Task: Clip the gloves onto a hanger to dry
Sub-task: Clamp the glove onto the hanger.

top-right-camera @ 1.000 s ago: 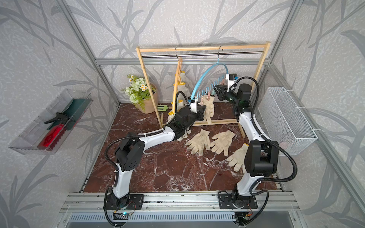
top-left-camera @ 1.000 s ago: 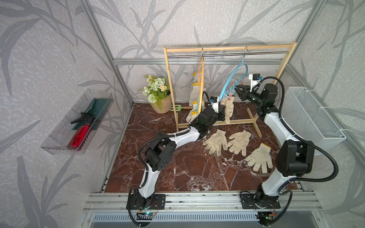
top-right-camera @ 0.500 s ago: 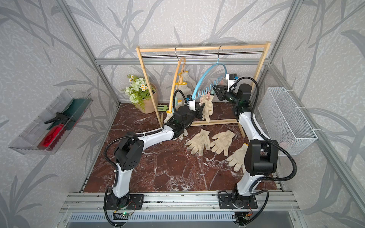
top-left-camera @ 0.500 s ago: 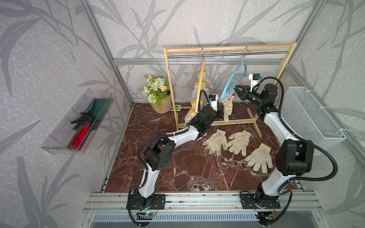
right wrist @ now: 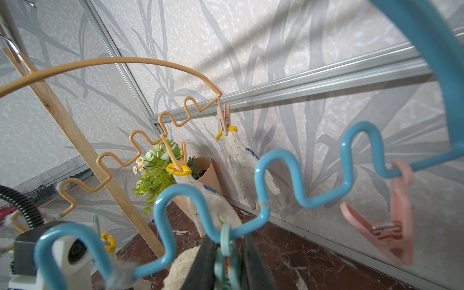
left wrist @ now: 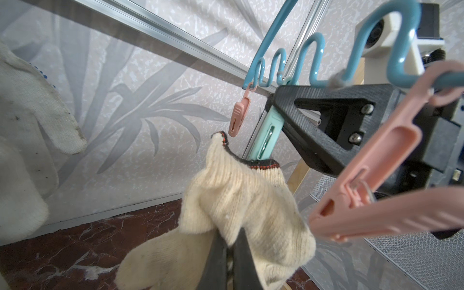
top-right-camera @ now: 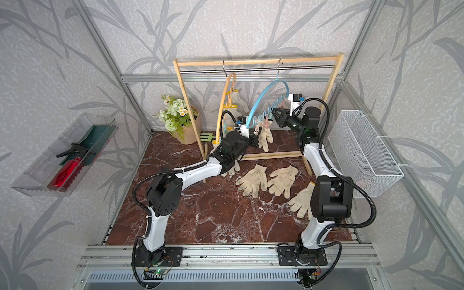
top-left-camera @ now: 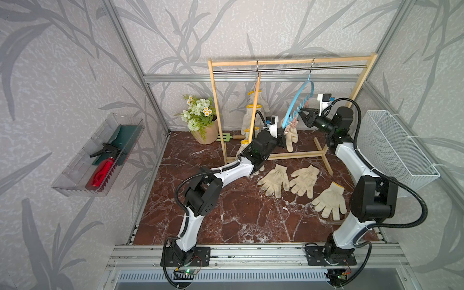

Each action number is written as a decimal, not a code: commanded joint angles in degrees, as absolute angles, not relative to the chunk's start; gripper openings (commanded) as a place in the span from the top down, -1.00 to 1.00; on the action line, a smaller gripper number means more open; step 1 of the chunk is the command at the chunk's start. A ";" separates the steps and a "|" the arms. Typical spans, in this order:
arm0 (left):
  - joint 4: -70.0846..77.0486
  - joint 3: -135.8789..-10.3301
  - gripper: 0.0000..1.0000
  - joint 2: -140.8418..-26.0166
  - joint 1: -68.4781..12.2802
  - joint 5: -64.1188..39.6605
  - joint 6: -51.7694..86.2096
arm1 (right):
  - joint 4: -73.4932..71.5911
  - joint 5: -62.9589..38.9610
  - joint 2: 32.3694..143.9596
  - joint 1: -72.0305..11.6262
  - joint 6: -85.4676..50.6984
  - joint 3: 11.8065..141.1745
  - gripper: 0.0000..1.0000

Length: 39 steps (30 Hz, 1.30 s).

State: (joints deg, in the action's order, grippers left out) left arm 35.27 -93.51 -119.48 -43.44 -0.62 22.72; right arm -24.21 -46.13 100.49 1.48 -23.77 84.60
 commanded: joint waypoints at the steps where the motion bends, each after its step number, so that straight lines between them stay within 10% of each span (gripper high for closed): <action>1: 37.52 -92.01 1.00 -120.02 -43.69 -1.49 23.36 | -25.08 -47.37 101.29 1.58 -24.07 86.35 0.64; 27: 35.44 -97.56 1.00 -121.04 -44.20 -1.05 21.28 | -27.51 -48.24 101.45 1.58 -26.86 85.19 0.65; 34: 35.68 -95.94 1.00 -121.04 -44.13 -1.43 21.88 | -27.53 -46.72 101.11 1.58 -26.48 84.99 -0.02; 39: 35.32 -95.12 1.00 -120.44 -44.16 -0.99 21.53 | -27.79 -46.05 100.83 1.58 -26.37 84.81 -0.04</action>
